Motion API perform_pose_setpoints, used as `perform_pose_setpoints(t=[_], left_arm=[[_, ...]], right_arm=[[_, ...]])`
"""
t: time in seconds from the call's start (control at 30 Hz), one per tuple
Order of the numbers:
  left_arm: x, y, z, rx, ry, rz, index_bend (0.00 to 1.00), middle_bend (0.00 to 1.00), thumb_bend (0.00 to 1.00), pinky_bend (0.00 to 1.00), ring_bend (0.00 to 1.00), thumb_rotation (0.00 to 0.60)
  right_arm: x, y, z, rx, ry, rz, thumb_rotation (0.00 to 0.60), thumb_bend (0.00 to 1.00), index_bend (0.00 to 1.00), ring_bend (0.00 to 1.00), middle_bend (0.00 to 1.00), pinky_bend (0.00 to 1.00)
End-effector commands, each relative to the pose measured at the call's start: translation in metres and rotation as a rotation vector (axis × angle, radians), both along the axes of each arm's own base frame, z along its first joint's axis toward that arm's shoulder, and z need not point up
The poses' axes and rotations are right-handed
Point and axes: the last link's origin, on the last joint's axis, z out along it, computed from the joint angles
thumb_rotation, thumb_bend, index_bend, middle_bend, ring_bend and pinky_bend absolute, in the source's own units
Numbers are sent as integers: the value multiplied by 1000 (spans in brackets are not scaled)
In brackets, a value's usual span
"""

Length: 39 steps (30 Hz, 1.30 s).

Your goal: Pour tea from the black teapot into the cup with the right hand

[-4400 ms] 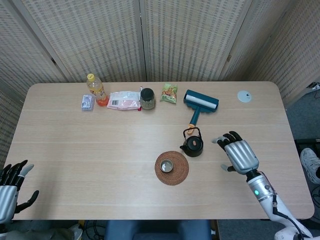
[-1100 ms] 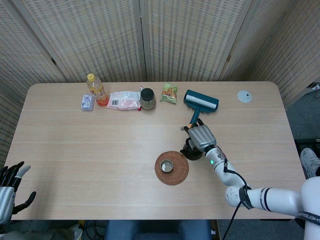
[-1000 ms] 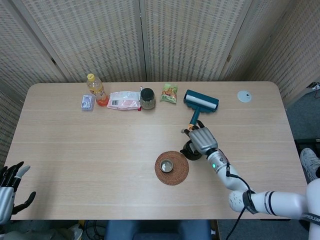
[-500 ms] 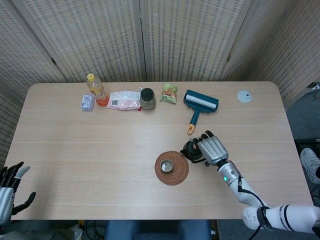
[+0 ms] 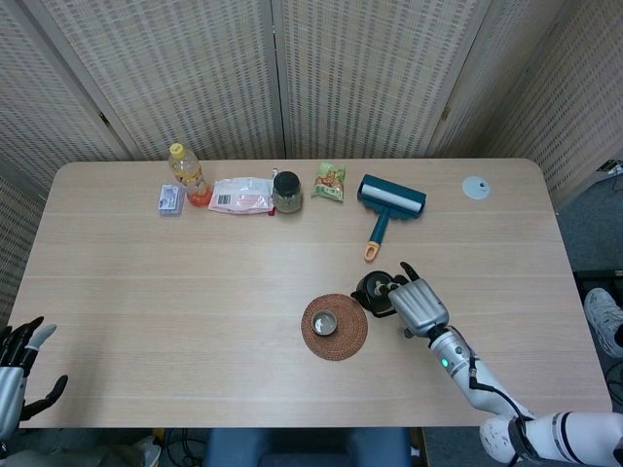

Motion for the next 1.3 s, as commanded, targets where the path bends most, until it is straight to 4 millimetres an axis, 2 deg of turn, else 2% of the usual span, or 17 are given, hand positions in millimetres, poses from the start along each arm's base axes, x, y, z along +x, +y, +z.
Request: perform_pose_setpoints(t=[0.03, 0.8, 1.3], left_arm=[[0, -1, 0, 2, -2, -2, 146, 68, 293, 27, 87, 600], [-1, -5, 3, 13, -1, 0, 146, 68, 293, 27, 88, 600], [-2, -6, 3, 15, 2, 7, 146, 68, 293, 27, 88, 600]], right_arm=[[-2, 2, -2, 8, -5, -4, 600, 43, 293, 222, 384, 35], [-9, -1, -15, 24, -11, 9, 600, 70, 341, 329, 451, 35], [-15, -2, -22, 43, 1, 0, 600, 70, 376, 352, 489, 35]])
